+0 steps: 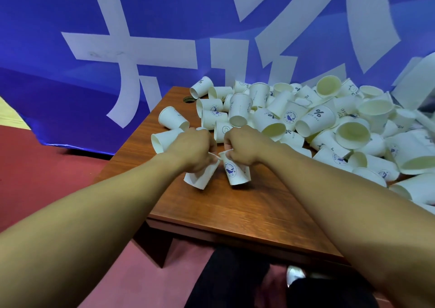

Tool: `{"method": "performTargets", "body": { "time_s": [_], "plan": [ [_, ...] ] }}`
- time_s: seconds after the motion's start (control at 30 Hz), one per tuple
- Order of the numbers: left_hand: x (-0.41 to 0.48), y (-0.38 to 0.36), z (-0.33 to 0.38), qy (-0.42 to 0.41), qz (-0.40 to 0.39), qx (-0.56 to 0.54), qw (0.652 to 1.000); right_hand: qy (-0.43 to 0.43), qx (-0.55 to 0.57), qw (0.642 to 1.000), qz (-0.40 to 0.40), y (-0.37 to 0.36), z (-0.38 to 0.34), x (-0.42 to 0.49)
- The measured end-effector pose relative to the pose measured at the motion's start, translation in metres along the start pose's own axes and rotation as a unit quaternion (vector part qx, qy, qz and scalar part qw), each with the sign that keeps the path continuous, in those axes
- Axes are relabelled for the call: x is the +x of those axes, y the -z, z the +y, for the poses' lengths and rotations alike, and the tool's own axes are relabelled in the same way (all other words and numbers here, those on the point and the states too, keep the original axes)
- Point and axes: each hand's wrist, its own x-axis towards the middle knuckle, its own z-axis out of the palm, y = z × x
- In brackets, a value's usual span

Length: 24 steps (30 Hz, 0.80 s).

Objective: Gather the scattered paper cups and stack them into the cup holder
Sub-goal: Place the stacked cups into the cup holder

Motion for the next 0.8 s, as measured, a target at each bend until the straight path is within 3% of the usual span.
{"method": "performTargets", "body": {
  "time_s": [0.33,0.8],
  "plan": [
    [0.016,0.05,0.064,-0.053,0.138,-0.001,0.989,-0.018,-0.026,0.989,0.143,0.067,0.03,-0.074],
    [0.089,0.081,0.264,-0.203,0.239,-0.058,0.948,-0.166,-0.082,0.934,0.306,0.15,0.169,-0.203]
  ]
}}
